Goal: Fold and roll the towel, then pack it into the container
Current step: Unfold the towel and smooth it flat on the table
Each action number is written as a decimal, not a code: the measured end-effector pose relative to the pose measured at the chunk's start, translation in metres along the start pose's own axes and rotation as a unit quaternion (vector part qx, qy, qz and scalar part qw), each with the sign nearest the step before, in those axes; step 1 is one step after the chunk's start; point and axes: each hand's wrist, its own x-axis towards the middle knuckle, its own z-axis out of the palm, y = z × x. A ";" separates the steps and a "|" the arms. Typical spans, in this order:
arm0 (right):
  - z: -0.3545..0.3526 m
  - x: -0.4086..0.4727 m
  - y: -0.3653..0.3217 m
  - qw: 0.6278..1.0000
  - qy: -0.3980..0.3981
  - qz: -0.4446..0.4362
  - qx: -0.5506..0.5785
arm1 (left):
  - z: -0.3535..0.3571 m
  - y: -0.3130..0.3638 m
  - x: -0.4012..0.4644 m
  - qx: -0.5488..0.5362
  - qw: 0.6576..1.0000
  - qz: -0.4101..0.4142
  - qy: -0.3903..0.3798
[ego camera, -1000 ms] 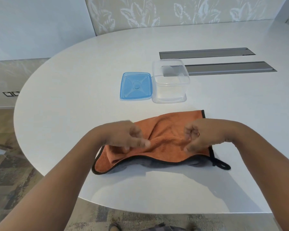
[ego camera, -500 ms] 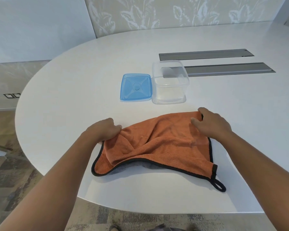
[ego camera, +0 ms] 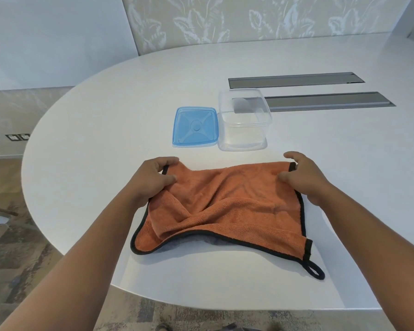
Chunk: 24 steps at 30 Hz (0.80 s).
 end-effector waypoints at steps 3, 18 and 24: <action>-0.003 0.000 -0.005 0.998 -0.011 -0.024 0.056 | -0.002 -0.001 0.001 0.011 0.999 0.031 0.014; 0.007 0.000 -0.005 0.994 0.006 -0.087 -0.064 | -0.003 -0.024 0.026 0.231 0.969 0.078 0.039; 0.020 -0.024 -0.023 0.949 0.007 -0.161 -0.270 | 0.014 0.003 -0.001 0.450 0.874 0.174 0.058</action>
